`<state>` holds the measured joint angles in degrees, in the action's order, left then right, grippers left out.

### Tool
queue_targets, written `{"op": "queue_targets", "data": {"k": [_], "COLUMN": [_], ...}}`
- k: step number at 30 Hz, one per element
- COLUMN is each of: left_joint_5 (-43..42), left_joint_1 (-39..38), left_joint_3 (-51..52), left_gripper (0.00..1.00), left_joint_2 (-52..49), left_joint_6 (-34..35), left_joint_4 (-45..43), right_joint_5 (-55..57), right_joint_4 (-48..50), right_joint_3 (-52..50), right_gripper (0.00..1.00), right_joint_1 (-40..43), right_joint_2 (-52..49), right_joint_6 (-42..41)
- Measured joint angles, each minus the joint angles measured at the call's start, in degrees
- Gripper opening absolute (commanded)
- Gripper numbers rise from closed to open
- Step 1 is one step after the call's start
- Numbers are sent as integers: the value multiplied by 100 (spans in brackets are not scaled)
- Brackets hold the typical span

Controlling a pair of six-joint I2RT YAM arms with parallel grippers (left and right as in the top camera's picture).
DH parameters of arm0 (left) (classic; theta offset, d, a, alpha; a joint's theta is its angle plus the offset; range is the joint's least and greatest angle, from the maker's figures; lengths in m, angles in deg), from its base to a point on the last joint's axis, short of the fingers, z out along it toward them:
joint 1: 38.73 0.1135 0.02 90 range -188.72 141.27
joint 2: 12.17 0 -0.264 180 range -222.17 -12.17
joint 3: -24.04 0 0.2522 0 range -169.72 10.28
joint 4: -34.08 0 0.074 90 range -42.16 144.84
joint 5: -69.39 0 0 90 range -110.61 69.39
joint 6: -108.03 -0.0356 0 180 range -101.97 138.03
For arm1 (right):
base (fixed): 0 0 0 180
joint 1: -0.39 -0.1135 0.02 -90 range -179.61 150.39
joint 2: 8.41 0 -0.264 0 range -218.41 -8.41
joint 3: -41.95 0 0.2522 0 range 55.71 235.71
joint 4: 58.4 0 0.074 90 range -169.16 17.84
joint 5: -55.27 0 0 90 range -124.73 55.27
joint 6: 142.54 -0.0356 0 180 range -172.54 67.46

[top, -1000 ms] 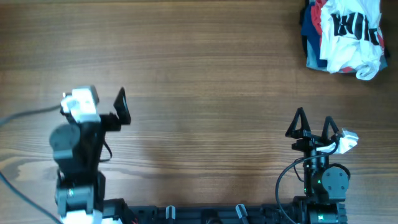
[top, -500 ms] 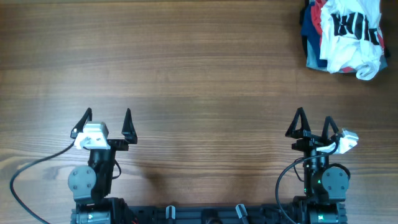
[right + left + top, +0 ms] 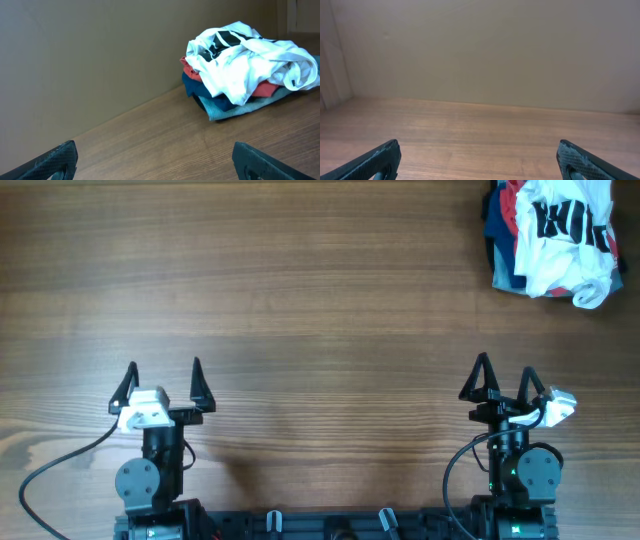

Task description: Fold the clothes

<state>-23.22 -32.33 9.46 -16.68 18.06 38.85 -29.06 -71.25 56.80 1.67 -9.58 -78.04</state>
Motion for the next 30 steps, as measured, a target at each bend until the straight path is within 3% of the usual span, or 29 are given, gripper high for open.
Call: {"op": "queue_targets", "data": {"k": [9,18,30], "left_joint_5": [127,125,125], "left_joint_1": [0,0,0], "left_joint_3": [2,15,17], "left_gripper": [100,100,100], "left_joint_2": [369,374,374], "left_joint_6": [0,0,0], "left_joint_4": [315,1322,1322], "right_joint_5": [-2,0,0], "right_joint_4": [0,0,0], "right_joint_3": [0,0,0], "right_gripper": [100,100,100], "right_joint_1": [0,0,0], "right_joint_2": [0,0,0], "right_joint_6": [0,0,0]}}
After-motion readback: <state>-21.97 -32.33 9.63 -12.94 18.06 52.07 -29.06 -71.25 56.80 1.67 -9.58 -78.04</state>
